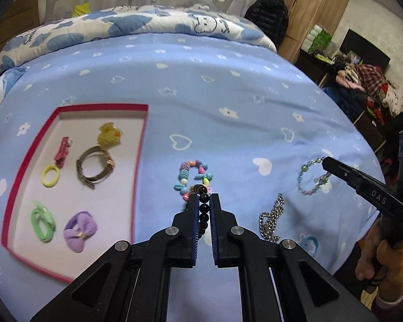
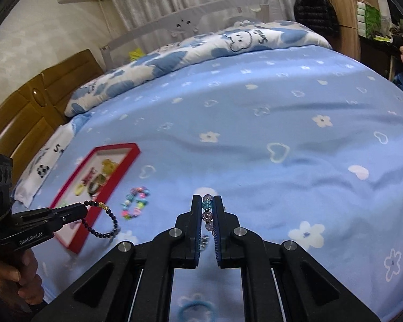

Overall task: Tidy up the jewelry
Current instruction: 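Grasp the black bead bracelet with the left tool while the right tool grasps the crystal bead bracelet, then carry both bracelets into the tray and open both tools, then move both open tools over the colorful bracelet and silver chain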

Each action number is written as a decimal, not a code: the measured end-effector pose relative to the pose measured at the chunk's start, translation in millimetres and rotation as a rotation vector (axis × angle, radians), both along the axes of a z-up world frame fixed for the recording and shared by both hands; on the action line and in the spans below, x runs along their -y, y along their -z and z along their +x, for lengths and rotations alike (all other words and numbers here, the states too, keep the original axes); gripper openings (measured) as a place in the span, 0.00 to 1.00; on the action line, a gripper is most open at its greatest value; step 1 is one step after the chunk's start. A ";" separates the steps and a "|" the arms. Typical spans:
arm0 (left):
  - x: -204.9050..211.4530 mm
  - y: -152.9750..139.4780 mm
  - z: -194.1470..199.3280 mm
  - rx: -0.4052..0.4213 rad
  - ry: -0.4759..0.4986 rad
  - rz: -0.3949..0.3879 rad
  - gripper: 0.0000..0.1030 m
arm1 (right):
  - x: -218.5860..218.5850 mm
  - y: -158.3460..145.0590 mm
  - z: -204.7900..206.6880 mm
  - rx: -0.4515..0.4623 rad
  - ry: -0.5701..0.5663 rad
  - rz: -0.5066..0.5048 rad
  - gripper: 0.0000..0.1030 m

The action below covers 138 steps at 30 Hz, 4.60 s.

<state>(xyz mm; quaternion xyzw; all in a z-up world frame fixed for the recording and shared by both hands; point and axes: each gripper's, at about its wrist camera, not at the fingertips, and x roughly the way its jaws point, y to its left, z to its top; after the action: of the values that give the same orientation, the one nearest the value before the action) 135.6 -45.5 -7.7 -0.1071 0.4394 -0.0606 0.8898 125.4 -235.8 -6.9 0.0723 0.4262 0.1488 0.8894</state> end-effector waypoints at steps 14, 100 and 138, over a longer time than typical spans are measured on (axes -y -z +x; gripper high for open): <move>-63.7 -27.2 -51.5 0.053 -0.109 -0.027 0.06 | -67.7 -12.7 -4.2 0.007 -0.153 0.049 0.07; -176.3 14.8 -64.9 -0.069 -0.426 -0.022 0.46 | -198.0 29.9 9.5 -0.119 -0.387 0.125 0.42; -51.2 -15.0 -44.3 -0.012 -0.114 -0.016 0.65 | -28.6 3.6 -45.4 -0.016 -0.053 0.046 0.65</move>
<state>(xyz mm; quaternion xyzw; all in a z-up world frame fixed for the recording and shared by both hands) 91.3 5.7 7.2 -0.1392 0.4375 -0.0127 0.8883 80.0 -207.1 -10.5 0.0824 0.4316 0.1815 0.8798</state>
